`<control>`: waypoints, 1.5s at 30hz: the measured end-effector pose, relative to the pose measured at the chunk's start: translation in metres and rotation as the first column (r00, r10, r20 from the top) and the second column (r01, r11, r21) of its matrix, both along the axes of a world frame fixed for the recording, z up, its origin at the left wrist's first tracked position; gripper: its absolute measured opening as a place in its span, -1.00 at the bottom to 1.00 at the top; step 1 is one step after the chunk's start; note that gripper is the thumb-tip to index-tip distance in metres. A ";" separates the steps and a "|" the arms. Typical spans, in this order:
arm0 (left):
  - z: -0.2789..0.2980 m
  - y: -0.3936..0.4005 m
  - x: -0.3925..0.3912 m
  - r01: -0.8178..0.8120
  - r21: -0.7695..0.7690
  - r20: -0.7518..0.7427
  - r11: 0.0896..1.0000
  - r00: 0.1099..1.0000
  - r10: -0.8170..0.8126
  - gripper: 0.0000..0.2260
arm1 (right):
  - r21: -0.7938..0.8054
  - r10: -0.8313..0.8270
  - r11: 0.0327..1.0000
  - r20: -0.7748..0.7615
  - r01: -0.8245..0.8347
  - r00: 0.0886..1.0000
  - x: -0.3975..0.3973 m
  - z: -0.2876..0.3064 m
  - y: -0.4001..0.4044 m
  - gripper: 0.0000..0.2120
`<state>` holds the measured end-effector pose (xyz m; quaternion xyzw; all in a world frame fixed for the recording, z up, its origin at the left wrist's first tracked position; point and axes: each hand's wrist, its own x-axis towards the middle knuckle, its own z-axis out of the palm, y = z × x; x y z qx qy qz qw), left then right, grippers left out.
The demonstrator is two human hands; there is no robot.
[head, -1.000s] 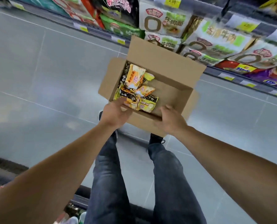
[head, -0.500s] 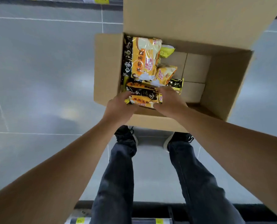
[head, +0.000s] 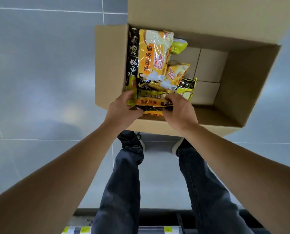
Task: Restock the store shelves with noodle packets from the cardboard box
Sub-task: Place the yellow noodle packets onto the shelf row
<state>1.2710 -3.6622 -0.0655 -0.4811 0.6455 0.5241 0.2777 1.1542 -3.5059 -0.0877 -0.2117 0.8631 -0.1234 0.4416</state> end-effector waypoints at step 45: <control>0.022 0.005 0.030 -0.352 -0.133 0.112 0.926 0.923 0.367 -0.65 | 0.194 0.037 0.980 0.045 -0.045 0.998 -0.052 -0.003 -0.066 -0.62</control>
